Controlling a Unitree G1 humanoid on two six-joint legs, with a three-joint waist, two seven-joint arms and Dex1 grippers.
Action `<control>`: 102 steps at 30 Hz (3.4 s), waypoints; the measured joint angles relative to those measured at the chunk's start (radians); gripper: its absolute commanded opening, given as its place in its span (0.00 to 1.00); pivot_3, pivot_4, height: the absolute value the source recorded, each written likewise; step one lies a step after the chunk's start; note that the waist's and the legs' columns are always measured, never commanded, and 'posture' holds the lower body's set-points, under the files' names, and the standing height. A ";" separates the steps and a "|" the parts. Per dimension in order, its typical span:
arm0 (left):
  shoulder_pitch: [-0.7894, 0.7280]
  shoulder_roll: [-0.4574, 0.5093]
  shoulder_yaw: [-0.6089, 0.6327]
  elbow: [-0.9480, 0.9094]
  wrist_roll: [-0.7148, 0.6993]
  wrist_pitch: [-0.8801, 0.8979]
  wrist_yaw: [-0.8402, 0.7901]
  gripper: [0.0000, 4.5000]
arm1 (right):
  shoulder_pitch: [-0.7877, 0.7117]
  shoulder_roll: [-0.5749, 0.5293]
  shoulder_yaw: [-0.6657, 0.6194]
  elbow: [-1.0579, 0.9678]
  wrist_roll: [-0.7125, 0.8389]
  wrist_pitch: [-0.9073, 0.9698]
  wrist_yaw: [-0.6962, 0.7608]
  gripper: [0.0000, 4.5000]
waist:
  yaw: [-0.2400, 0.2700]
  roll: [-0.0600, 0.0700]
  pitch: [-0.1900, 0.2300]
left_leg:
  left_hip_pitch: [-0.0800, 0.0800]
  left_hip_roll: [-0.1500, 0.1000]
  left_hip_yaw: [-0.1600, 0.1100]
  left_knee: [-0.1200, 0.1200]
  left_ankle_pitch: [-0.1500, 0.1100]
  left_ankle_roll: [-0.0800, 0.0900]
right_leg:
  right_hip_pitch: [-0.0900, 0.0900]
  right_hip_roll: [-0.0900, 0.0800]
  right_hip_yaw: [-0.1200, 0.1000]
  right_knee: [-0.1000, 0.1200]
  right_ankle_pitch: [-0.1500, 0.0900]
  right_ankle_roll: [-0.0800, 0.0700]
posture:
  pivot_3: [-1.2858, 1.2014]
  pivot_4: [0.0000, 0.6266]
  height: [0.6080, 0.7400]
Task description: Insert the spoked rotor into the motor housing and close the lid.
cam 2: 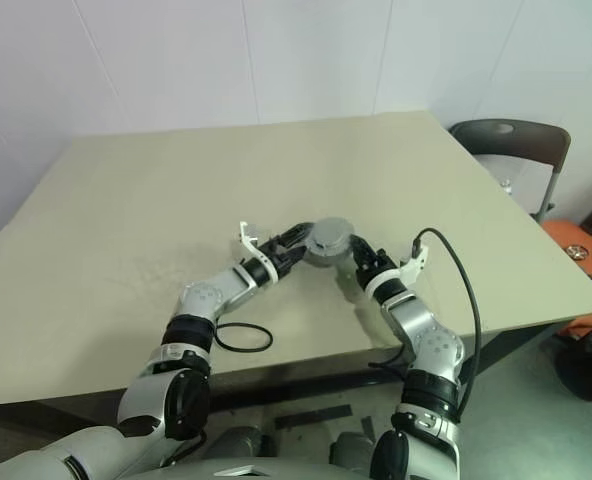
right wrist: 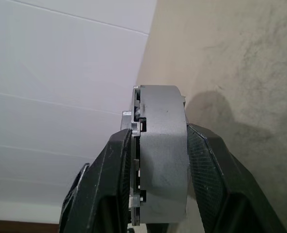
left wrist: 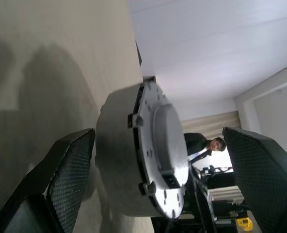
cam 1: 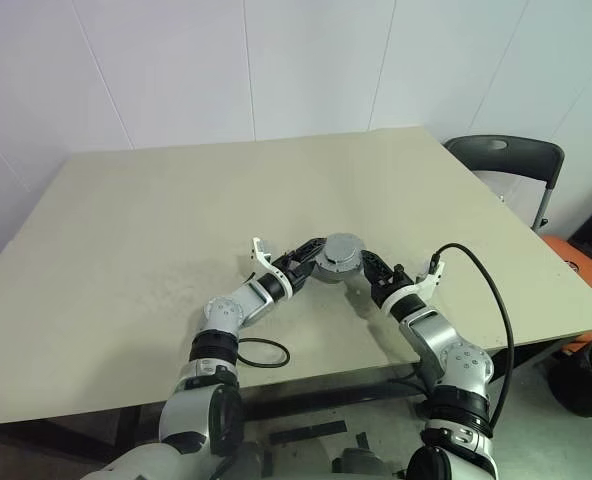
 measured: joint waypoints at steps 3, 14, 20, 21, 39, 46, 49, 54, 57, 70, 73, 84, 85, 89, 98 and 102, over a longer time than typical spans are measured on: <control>0.000 0.000 -0.005 0.005 0.000 -0.002 0.000 1.00 | 0.000 -0.001 0.002 0.000 0.003 -0.002 0.000 0.33 | 0.000 0.000 0.000 | 0.000 0.000 0.000 0.000 0.000 0.000 | 0.000 0.000 0.000 0.000 0.000 0.000 | 0.52 0.00 1.00; -0.011 0.000 -0.005 0.059 -0.001 -0.006 -0.028 1.00 | 0.000 -0.002 0.011 0.000 0.004 -0.003 0.002 0.33 | 0.000 0.000 0.000 | 0.000 0.000 0.000 0.000 0.000 0.000 | 0.000 0.000 0.000 0.000 0.000 0.000 | 0.52 0.00 1.00; -0.055 0.004 -0.012 0.179 0.026 -0.039 -0.110 1.00 | 0.006 -0.003 0.021 0.000 0.004 -0.004 0.002 0.33 | 0.005 0.001 -0.001 | 0.001 0.000 0.000 0.000 0.000 0.000 | 0.000 -0.001 0.000 0.000 0.000 0.000 | 0.52 0.00 1.00; -0.062 0.004 -0.012 0.199 0.032 -0.053 -0.119 0.91 | 0.007 -0.003 0.022 0.000 0.004 -0.004 0.002 0.33 | 0.006 0.001 -0.001 | 0.002 -0.001 0.000 0.000 0.000 0.000 | 0.000 -0.001 0.000 -0.001 0.000 0.000 | 0.52 0.00 1.00; -0.093 0.007 0.018 0.271 0.059 -0.075 -0.212 0.53 | 0.026 -0.003 0.021 0.001 0.015 -0.022 0.038 0.33 | 0.004 0.002 -0.001 | 0.001 -0.001 0.000 0.000 0.000 0.000 | 0.000 -0.002 0.000 -0.001 0.000 0.000 | 0.52 0.00 1.00; -0.093 0.007 0.066 0.256 0.020 -0.043 -0.231 0.53 | -0.002 -0.008 0.028 0.001 0.023 -0.022 0.053 0.33 | 0.001 0.002 0.000 | 0.000 -0.001 0.000 -0.001 0.000 0.000 | 0.000 -0.002 0.000 -0.001 0.000 0.000 | 0.52 0.00 1.00; -0.093 0.007 0.076 0.257 0.008 -0.043 -0.233 0.53 | -0.010 -0.012 0.040 0.001 0.019 -0.025 0.054 0.48 | 0.001 0.002 0.000 | 0.000 -0.001 0.000 -0.001 0.000 0.000 | 0.000 -0.002 0.000 -0.001 0.000 0.000 | 0.52 0.00 1.00; -0.094 0.007 0.078 0.262 0.007 -0.048 -0.233 0.53 | -0.011 -0.030 0.082 0.002 -0.008 -0.019 0.061 0.83 | 0.000 0.002 0.000 | 0.000 -0.001 0.000 -0.001 0.000 0.000 | 0.000 -0.002 0.001 -0.001 0.000 0.000 | 0.52 0.00 1.00; -0.095 0.007 0.078 0.266 0.007 -0.052 -0.233 0.53 | -0.011 -0.034 0.114 0.010 -0.022 0.003 0.068 0.83 | 0.000 0.002 0.000 | 0.000 -0.001 0.000 -0.001 0.000 0.000 | 0.000 -0.002 0.001 -0.001 0.000 0.000 | 0.52 0.00 1.00; -0.192 0.013 0.262 0.396 -0.017 -0.563 -0.074 0.49 | -0.004 -0.051 0.178 0.042 -0.105 0.016 0.101 0.84 | 0.000 -0.001 0.001 | -0.001 0.000 0.000 -0.002 0.000 -0.001 | -0.002 0.000 0.001 -0.001 0.000 0.000 | 0.52 0.00 1.00; -0.212 0.024 0.309 0.432 -0.022 -0.664 -0.041 0.49 | -0.007 -0.055 0.179 0.043 -0.113 0.018 0.105 0.84 | -0.002 -0.002 0.002 | -0.001 0.000 0.000 -0.002 0.000 -0.001 | -0.002 0.000 0.001 -0.001 0.000 0.000 | 0.52 0.00 1.00; -0.225 0.206 0.397 0.520 0.028 -1.041 0.162 0.49 | -0.011 -0.056 0.186 0.063 -0.145 0.022 0.132 0.84 | -0.028 -0.005 0.004 | 0.000 0.003 0.000 -0.001 0.001 -0.001 | -0.005 0.006 0.004 0.003 0.000 0.000 | 0.52 0.00 1.00; -0.220 0.227 0.399 0.520 0.033 -1.065 0.169 0.49 | -0.011 -0.056 0.193 0.063 -0.146 0.026 0.140 0.84 | -0.027 -0.006 0.004 | -0.001 0.003 0.000 -0.001 0.001 -0.001 | -0.005 0.006 0.004 0.003 0.000 0.000 | 0.52 0.00 1.00; -0.219 0.287 0.406 0.520 0.045 -1.109 0.179 0.49 | -0.011 -0.054 0.213 0.063 -0.155 0.040 0.153 0.84 | -0.018 -0.008 0.004 | -0.001 0.002 0.000 0.000 0.001 -0.001 | -0.007 0.005 0.004 0.003 0.000 0.000 | 0.52 0.00 1.00; -0.200 0.305 0.408 0.521 0.070 -1.141 0.207 0.49 | -0.013 -0.055 0.221 0.071 -0.186 0.042 0.179 0.84 | -0.001 -0.010 0.003 | -0.001 0.002 0.000 0.001 0.001 -0.002 | -0.009 0.005 0.004 0.005 0.001 -0.001 | 0.52 0.00 1.00; -0.189 0.299 0.399 0.522 0.093 -1.143 0.218 0.49 | -0.016 -0.057 0.229 0.073 -0.205 0.040 0.189 0.84 | -0.001 -0.010 0.003 | -0.001 0.002 0.000 0.001 0.001 -0.002 | -0.009 0.005 0.004 0.005 0.001 -0.001 | 0.52 0.00 1.00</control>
